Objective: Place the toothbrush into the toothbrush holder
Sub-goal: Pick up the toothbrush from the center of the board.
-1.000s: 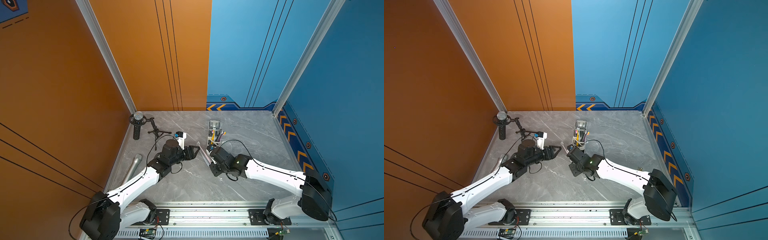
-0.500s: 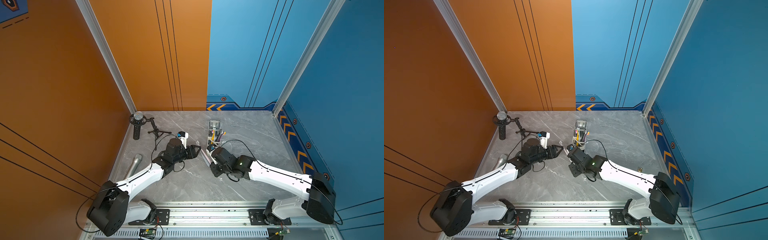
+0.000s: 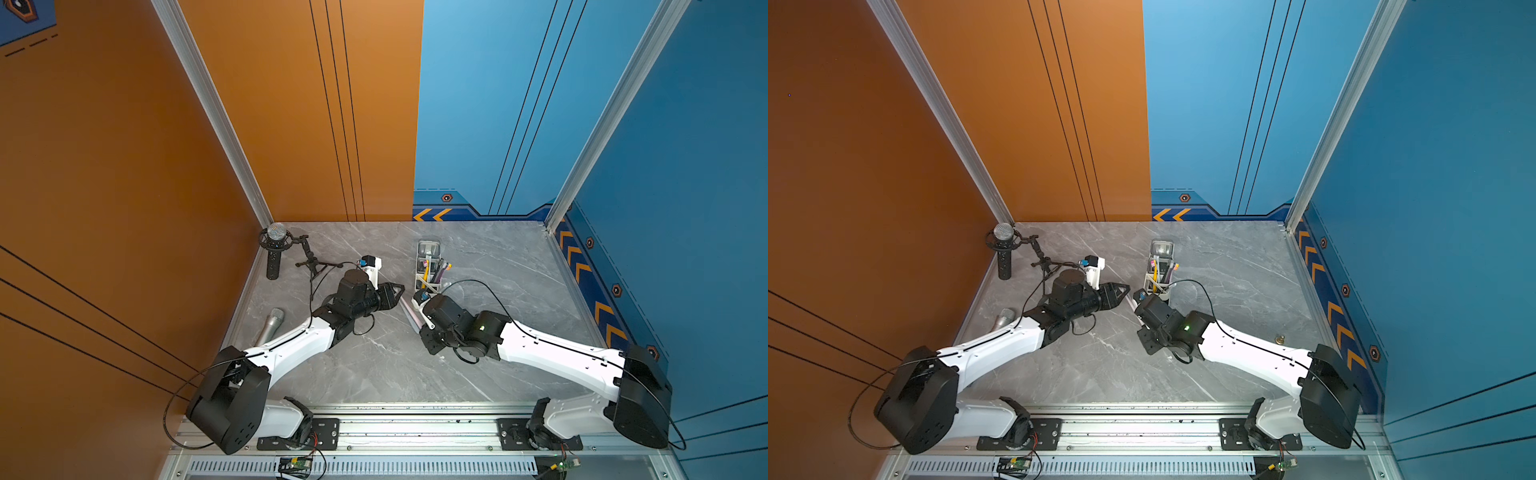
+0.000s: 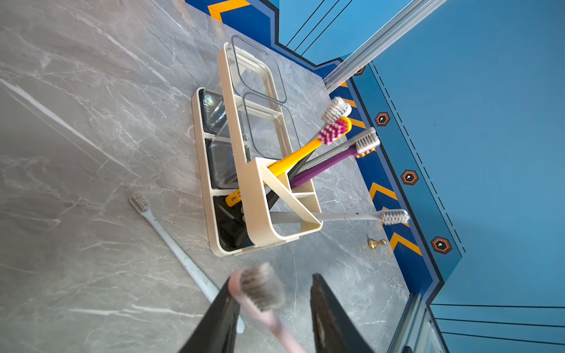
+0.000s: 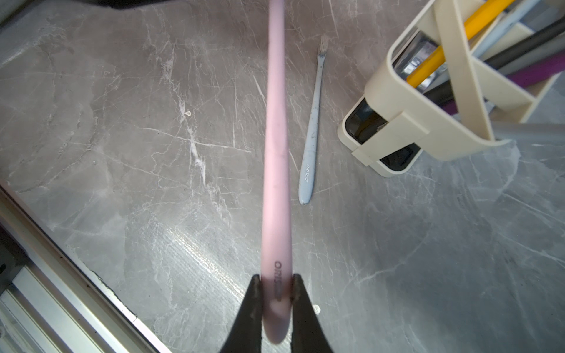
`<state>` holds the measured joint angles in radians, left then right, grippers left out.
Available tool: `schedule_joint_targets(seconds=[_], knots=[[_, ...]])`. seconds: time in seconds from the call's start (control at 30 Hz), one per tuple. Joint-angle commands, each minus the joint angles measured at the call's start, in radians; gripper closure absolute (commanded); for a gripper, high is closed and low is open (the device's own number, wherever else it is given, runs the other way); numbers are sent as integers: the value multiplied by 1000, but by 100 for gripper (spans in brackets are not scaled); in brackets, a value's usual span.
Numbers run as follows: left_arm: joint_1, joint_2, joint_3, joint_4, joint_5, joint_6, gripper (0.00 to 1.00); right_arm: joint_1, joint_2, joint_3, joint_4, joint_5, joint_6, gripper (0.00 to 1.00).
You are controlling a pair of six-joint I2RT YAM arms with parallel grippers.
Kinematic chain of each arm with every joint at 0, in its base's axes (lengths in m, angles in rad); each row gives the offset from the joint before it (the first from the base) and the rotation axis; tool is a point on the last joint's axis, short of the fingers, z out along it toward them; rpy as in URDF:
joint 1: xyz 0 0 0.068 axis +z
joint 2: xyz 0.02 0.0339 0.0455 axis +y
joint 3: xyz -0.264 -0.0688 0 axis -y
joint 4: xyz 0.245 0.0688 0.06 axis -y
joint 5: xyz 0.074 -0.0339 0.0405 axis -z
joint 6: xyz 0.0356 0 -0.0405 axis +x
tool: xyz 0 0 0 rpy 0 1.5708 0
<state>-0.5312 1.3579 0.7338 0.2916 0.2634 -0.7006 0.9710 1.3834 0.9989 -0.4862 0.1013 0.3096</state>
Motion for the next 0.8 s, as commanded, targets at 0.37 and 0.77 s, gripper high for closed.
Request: schedule_joint_targets(seconds=[0.37, 0.77], knots=[[5, 7, 44, 25, 26, 11, 75, 0, 34, 89, 18, -19, -49, 96], [19, -2, 35, 24, 20, 37, 100, -3, 17, 84, 18, -2, -34, 96]])
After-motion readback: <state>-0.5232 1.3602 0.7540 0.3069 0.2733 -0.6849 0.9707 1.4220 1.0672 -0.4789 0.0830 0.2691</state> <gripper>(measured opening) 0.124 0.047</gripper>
